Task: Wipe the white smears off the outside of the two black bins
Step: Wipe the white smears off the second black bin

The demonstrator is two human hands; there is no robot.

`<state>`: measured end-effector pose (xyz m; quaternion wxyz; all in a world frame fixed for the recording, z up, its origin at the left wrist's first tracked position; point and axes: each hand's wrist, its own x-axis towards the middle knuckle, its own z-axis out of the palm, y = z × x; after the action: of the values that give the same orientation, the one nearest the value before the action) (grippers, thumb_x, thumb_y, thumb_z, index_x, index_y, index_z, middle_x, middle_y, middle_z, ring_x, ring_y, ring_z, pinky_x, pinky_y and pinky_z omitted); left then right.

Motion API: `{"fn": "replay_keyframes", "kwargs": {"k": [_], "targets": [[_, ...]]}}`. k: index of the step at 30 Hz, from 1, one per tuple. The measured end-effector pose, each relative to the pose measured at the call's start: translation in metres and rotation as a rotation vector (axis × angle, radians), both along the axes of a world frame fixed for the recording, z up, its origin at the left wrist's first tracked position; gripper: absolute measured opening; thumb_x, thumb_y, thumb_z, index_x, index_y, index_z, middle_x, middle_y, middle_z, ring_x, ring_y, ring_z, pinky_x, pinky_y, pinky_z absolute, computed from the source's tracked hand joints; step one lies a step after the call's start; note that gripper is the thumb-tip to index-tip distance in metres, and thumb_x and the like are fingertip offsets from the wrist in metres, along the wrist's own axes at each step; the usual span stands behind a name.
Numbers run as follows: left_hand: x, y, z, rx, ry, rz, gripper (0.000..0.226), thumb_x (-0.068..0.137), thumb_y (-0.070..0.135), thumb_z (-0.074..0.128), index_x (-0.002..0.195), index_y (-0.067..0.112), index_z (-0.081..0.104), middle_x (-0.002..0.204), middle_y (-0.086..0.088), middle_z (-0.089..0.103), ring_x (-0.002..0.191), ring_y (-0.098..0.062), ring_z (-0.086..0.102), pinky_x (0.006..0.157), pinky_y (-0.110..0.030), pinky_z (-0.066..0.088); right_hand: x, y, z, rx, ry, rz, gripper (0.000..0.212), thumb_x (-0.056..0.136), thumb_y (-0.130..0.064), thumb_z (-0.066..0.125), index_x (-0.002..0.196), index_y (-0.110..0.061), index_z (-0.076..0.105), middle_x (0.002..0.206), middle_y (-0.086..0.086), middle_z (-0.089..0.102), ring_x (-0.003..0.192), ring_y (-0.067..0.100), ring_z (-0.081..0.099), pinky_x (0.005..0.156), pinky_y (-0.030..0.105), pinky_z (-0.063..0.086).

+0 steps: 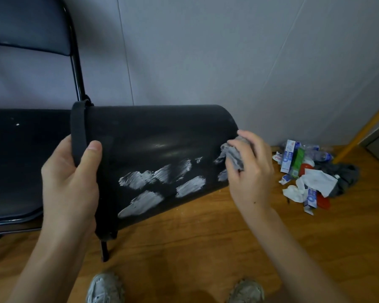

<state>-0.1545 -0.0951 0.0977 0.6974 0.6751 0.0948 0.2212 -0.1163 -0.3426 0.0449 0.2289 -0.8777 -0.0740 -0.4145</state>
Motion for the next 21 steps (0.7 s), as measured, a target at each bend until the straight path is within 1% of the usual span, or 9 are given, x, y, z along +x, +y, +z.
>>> {"fn": "replay_keyframes", "kwargs": {"k": [3,4,7,10,13,15,16,18,21], "targets": [[0.0,-0.002,0.0,-0.006,-0.004,0.0,0.027,0.098,0.024,0.051,0.089,0.042,0.069,0.098,-0.004,0.071,0.093,-0.026,0.069,0.084,-0.055,0.054,-0.006,0.011,-0.007,-0.114,-0.071,0.13,0.028,0.087,-0.022,0.061,0.11,-0.006,0.065,0.122,0.016,0.058,0.113,0.029,0.055,0.088,0.025,0.05],[0.0,-0.001,0.0,0.001,-0.005,-0.007,0.027,0.098,0.025,0.051,0.089,0.043,0.068,0.098,-0.005,0.071,0.092,-0.025,0.069,0.084,-0.055,0.055,-0.005,0.011,-0.007,-0.145,-0.067,0.154,0.028,0.087,-0.022,0.062,0.11,-0.007,0.065,0.122,0.016,0.058,0.113,0.029,0.056,0.088,0.027,0.051],[-0.002,-0.001,0.001,0.061,-0.018,-0.035,0.026,0.097,0.025,0.052,0.087,0.044,0.066,0.095,-0.004,0.069,0.09,-0.025,0.067,0.082,-0.053,0.055,0.009,0.006,0.006,-0.069,0.025,0.08,0.033,0.087,-0.026,0.057,0.109,-0.003,0.067,0.12,0.016,0.06,0.107,0.027,0.059,0.085,0.018,0.044],[-0.004,-0.002,0.002,0.086,-0.033,-0.086,0.023,0.098,0.02,0.051,0.092,0.038,0.065,0.095,0.001,0.07,0.089,-0.019,0.068,0.078,-0.044,0.057,0.024,0.0,0.026,0.02,0.128,0.006,0.033,0.087,-0.025,0.056,0.111,-0.004,0.066,0.117,0.011,0.061,0.099,0.019,0.058,0.079,0.008,0.034],[-0.005,-0.004,0.002,0.138,-0.053,-0.141,0.023,0.098,0.018,0.05,0.092,0.034,0.066,0.09,-0.001,0.069,0.085,-0.02,0.067,0.068,-0.032,0.058,0.039,-0.012,0.04,-0.004,0.183,-0.041,0.025,0.09,-0.02,0.061,0.11,-0.007,0.066,0.114,0.006,0.062,0.094,0.015,0.056,0.07,0.005,0.027],[-0.004,-0.004,0.0,0.14,-0.058,-0.147,0.021,0.098,0.017,0.05,0.095,0.031,0.065,0.085,0.003,0.069,0.08,-0.014,0.067,0.064,-0.024,0.056,0.042,-0.018,0.041,-0.014,0.2,-0.053,0.021,0.09,-0.017,0.062,0.108,-0.007,0.067,0.113,0.005,0.062,0.09,0.012,0.052,0.067,0.005,0.024],[-0.003,-0.004,0.0,0.144,-0.053,-0.14,0.021,0.098,0.017,0.05,0.096,0.032,0.065,0.086,0.005,0.07,0.08,-0.012,0.067,0.064,-0.023,0.056,0.04,-0.018,0.039,-0.024,0.21,-0.045,0.021,0.089,-0.018,0.061,0.107,-0.007,0.066,0.112,0.004,0.061,0.089,0.011,0.05,0.067,0.006,0.024],[-0.002,-0.006,-0.002,0.148,-0.042,-0.125,0.022,0.097,0.019,0.052,0.096,0.037,0.065,0.09,0.005,0.07,0.083,-0.012,0.068,0.067,-0.029,0.056,0.032,-0.016,0.031,-0.036,0.235,-0.021,0.026,0.088,-0.023,0.057,0.108,-0.008,0.066,0.114,0.004,0.06,0.091,0.012,0.053,0.07,0.006,0.027],[0.001,-0.005,-0.005,0.089,-0.003,-0.085,0.021,0.097,0.022,0.051,0.094,0.039,0.064,0.093,0.004,0.071,0.084,-0.014,0.069,0.068,-0.032,0.058,0.017,-0.007,0.02,-0.053,0.208,0.026,0.033,0.086,-0.025,0.055,0.111,-0.007,0.067,0.12,0.007,0.06,0.103,0.019,0.058,0.081,0.009,0.033]]}}
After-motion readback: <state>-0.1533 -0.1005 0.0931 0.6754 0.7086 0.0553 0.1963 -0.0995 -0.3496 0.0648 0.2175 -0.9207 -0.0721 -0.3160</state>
